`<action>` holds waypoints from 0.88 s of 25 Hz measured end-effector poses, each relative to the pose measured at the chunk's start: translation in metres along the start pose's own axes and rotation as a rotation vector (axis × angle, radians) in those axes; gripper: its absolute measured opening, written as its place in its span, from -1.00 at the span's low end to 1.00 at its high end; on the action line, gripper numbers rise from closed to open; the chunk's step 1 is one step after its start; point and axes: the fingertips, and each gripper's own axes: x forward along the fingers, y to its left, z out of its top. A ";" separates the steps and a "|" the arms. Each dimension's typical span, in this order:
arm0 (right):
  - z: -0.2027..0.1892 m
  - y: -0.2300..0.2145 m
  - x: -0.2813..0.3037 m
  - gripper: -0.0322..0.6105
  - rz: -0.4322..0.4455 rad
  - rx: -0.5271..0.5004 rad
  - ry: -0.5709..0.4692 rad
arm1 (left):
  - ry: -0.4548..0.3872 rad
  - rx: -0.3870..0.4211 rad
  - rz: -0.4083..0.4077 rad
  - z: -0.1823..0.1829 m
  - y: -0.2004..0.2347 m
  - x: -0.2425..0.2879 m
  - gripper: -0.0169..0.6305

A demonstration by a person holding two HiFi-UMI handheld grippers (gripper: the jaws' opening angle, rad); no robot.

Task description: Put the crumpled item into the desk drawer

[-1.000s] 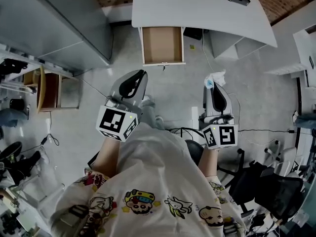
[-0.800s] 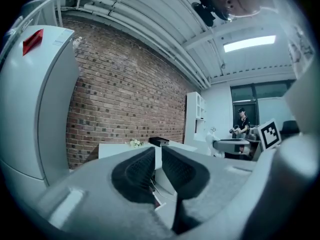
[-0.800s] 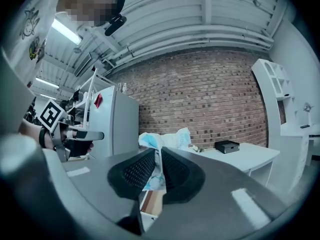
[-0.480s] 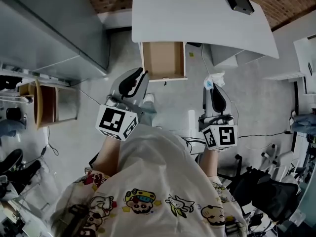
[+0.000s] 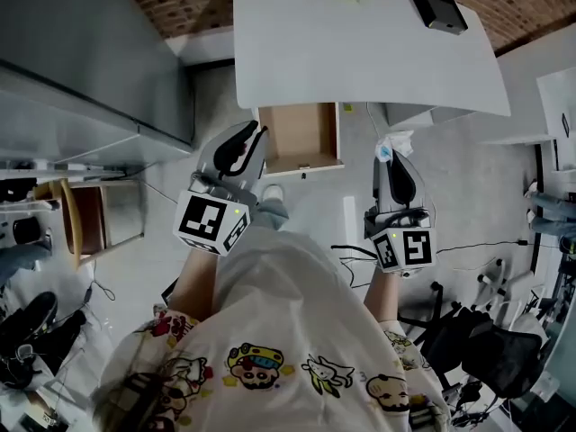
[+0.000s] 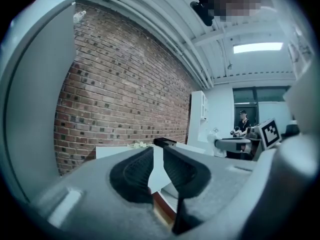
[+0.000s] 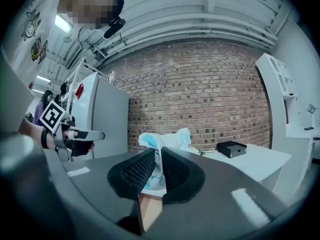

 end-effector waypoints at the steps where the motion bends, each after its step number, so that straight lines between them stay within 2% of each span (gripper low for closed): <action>1: -0.001 0.001 0.008 -0.75 -0.003 -0.005 0.004 | 0.002 -0.004 -0.004 -0.001 0.007 0.004 -0.79; 5: 0.002 0.004 0.035 -0.74 -0.002 -0.020 0.022 | 0.017 -0.027 -0.015 -0.004 0.029 0.019 -0.79; 12: 0.002 -0.004 0.058 -0.74 0.050 -0.036 0.066 | 0.038 -0.049 -0.001 -0.005 0.033 0.037 -0.79; 16: -0.002 -0.014 0.085 -0.74 0.121 -0.035 0.084 | 0.045 -0.060 0.055 -0.007 0.043 0.053 -0.79; 22: -0.004 -0.034 0.136 -0.74 0.269 -0.042 0.098 | 0.020 -0.070 0.185 0.002 0.061 0.087 -0.79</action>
